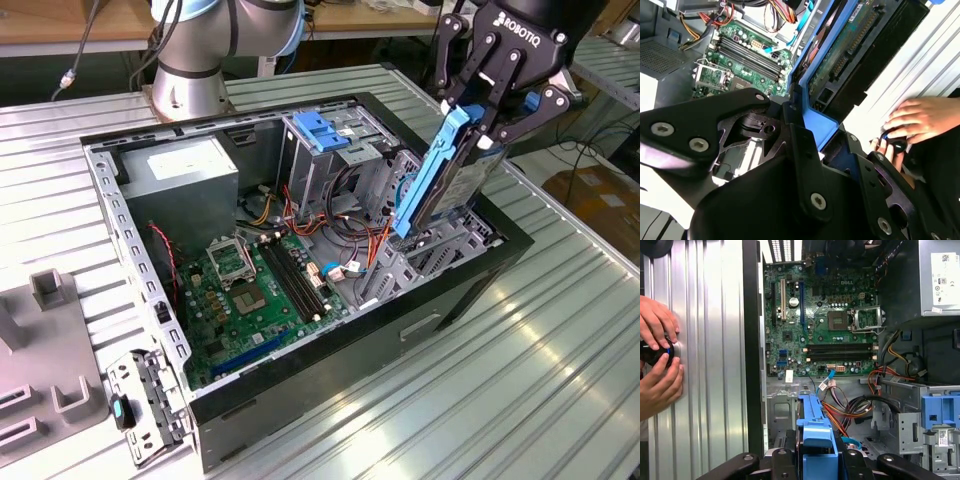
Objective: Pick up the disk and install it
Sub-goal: 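Insert the disk into the insertion slot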
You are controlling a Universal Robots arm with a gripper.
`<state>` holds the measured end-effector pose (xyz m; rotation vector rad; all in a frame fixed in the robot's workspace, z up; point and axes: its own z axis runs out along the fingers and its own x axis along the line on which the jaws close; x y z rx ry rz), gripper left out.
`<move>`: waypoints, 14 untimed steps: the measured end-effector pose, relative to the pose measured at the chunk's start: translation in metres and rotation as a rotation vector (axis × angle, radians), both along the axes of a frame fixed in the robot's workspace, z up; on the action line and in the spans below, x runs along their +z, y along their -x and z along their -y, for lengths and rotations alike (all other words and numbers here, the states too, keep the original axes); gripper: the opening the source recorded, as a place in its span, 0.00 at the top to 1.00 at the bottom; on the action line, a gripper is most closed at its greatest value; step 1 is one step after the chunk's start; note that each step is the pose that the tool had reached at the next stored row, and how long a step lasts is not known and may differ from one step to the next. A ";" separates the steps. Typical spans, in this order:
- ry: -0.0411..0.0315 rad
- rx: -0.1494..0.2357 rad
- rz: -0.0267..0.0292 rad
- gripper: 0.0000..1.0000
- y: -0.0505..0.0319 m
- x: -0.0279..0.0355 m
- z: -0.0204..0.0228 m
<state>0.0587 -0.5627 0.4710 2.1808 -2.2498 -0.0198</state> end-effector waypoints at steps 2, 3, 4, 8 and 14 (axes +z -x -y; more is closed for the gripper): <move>-0.0002 0.000 0.0014 0.63 -0.0009 -0.0007 0.0000; -0.0001 0.000 0.0037 0.63 -0.0010 -0.0012 0.0000; 0.0001 0.000 0.0084 0.63 -0.0011 -0.0018 0.0000; 0.0008 0.009 0.0211 0.63 -0.0011 -0.0059 0.0000; 0.0003 0.043 0.0213 0.63 -0.0003 -0.0141 0.0006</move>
